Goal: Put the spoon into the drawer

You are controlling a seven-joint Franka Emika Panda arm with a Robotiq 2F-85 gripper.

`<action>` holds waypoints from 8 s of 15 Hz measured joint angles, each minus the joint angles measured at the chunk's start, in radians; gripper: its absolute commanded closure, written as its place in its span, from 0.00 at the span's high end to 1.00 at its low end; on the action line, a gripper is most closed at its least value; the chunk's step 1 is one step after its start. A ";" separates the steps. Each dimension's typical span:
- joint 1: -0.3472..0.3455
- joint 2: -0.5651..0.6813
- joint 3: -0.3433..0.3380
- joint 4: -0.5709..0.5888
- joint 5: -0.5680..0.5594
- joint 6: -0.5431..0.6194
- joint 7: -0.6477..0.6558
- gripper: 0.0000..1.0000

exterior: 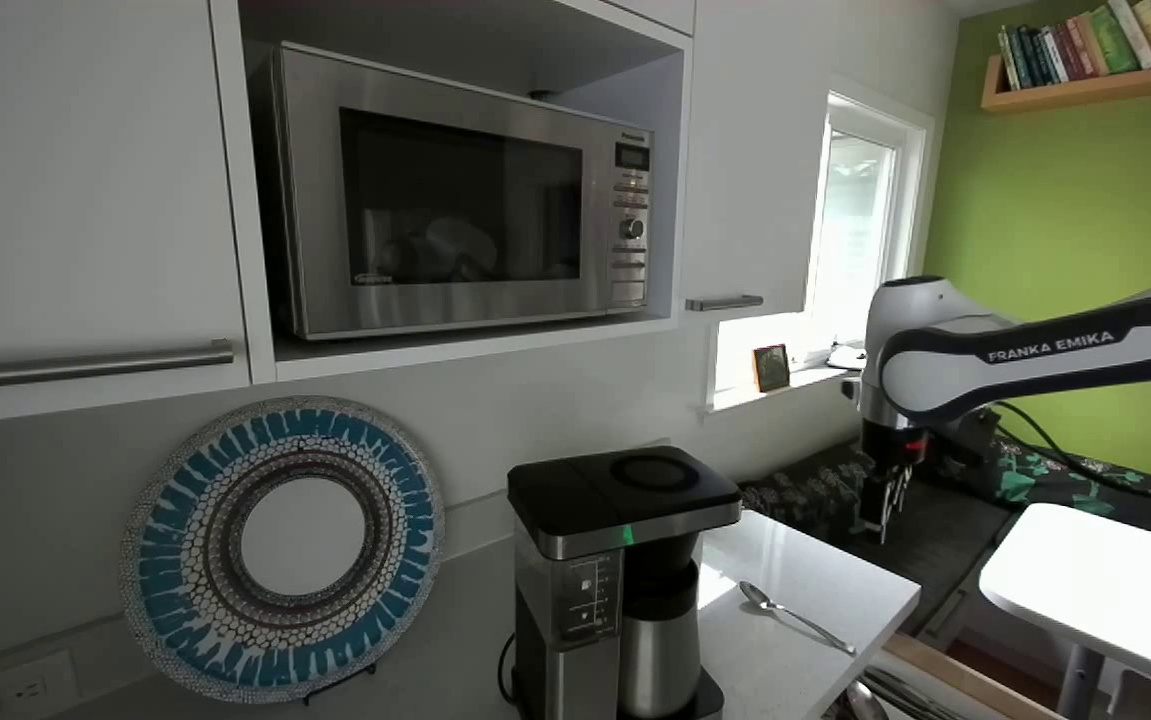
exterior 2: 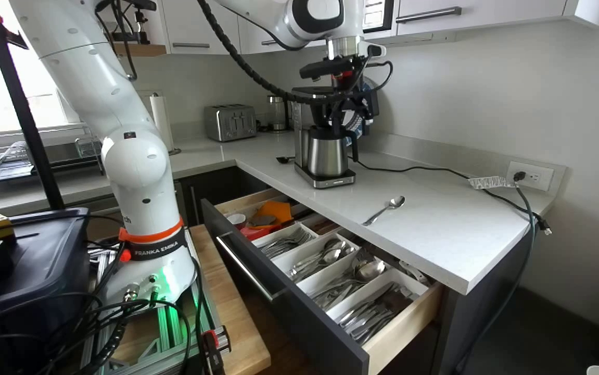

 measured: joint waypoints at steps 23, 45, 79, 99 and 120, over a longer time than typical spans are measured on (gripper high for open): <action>-0.047 0.500 0.018 0.102 0.171 0.416 0.177 1.00; -0.148 0.726 0.120 0.328 0.226 0.299 0.064 0.03; -0.181 0.510 0.126 0.165 0.256 0.174 -0.053 0.02; -0.162 0.358 0.105 -0.245 0.336 0.222 -0.044 0.02; -0.143 0.520 0.129 -0.316 0.280 0.569 0.052 0.02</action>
